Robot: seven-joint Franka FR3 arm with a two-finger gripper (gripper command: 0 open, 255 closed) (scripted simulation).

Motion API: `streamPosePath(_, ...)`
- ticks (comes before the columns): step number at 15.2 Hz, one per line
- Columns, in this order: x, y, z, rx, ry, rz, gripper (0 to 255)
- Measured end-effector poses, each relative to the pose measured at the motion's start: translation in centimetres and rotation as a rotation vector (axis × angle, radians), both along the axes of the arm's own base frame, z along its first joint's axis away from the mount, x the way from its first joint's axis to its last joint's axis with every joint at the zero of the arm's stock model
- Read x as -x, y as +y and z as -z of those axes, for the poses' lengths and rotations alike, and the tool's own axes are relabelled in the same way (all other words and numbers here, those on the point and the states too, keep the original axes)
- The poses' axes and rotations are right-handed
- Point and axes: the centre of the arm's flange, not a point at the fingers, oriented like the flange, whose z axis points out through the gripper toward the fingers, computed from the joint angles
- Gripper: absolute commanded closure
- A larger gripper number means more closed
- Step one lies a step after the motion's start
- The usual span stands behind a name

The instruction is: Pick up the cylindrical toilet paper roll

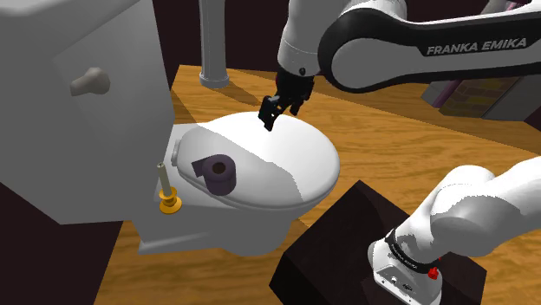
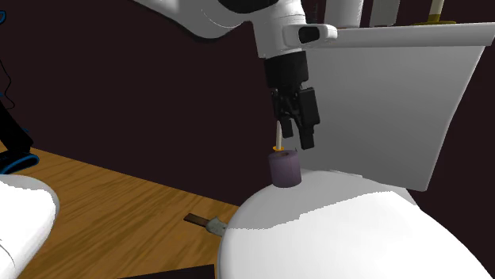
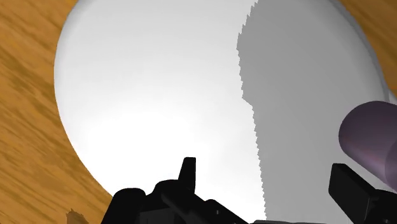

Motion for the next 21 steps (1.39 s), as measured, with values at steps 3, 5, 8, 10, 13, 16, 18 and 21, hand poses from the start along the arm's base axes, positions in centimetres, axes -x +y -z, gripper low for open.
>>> streamPosePath(3,-1.1,3.2,1.5,0.007,-0.004,0.006,0)
streamPosePath(5,-1.8,5.6,2.8,0.012,-0.005,0.010,0)
streamPosePath(8,-3.2,8.9,4.5,0.019,-0.007,0.016,0)
streamPosePath(10,-4.2,11.3,5.6,0.023,-0.009,0.019,0)
streamPosePath(13,-5.6,14.3,7.6,0.030,-0.012,0.025,0)
streamPosePath(16,-6.4,16.5,9.2,0.033,-0.014,0.030,0)
streamPosePath(18,-6.5,16.7,10.2,0.034,-0.014,0.031,0)
streamPosePath(21,-6.5,16.5,11.8,0.034,-0.014,0.031,0)
